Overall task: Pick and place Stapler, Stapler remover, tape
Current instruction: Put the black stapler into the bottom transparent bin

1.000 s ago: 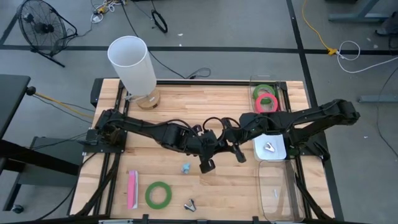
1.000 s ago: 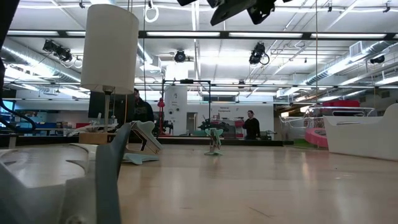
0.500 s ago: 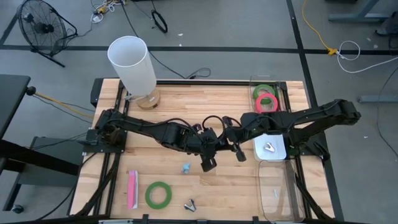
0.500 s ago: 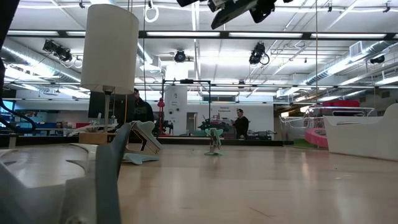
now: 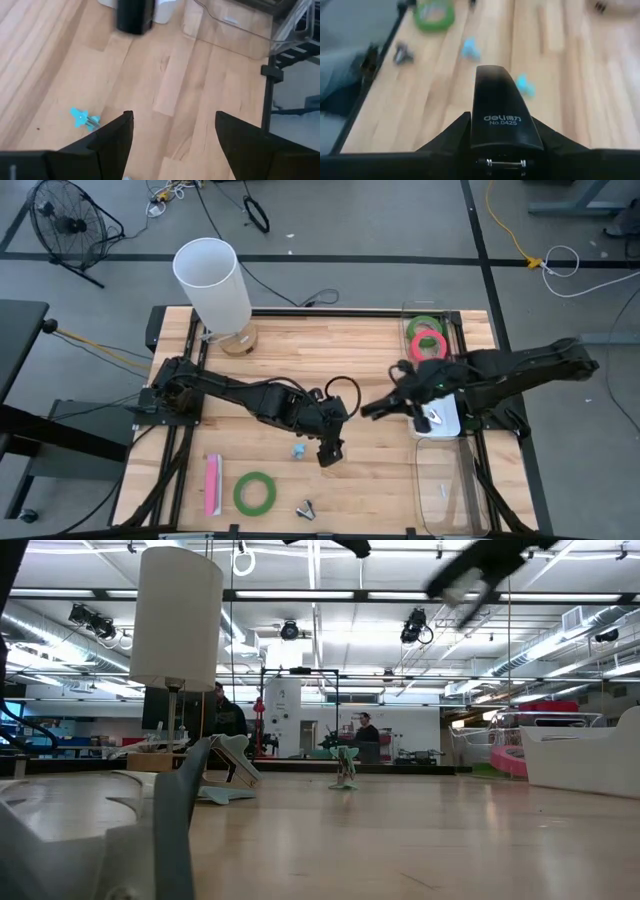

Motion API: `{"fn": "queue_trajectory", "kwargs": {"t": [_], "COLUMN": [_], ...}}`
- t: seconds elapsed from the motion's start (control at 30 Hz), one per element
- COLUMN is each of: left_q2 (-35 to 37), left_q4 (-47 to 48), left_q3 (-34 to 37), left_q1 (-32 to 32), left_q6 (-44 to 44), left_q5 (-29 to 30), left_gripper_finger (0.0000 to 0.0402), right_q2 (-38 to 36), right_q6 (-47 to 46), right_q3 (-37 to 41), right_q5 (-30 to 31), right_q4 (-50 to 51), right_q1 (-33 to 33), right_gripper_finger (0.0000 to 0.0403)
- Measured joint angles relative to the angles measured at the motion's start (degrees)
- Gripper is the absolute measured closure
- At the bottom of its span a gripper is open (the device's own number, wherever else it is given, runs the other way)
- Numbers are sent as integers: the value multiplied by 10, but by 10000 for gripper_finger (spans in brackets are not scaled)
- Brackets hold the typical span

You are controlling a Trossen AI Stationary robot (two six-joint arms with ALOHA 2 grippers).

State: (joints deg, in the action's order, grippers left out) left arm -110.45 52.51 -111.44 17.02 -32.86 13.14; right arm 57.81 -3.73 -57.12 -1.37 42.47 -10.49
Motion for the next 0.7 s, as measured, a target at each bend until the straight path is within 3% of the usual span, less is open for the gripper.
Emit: {"fn": "queue_trajectory", "kwargs": {"t": [0.17,0.33,0.7], "left_q2": [0,0,0], "left_q4": [0,0,1], "left_q3": [0,0,0], "left_q1": [-1,3,32], "left_q6": [8,5,5], "left_q5": [4,1,2], "left_gripper_finger": [119,119,119], "right_q2": [-46,-79,-70], "right_q6": [-93,-193,-513], "right_q3": [0,0,28], "right_q5": [59,119,367], "right_q4": [83,120,185], "right_q1": [-54,-149,-461], "right_gripper_finger": [272,272,272]}}
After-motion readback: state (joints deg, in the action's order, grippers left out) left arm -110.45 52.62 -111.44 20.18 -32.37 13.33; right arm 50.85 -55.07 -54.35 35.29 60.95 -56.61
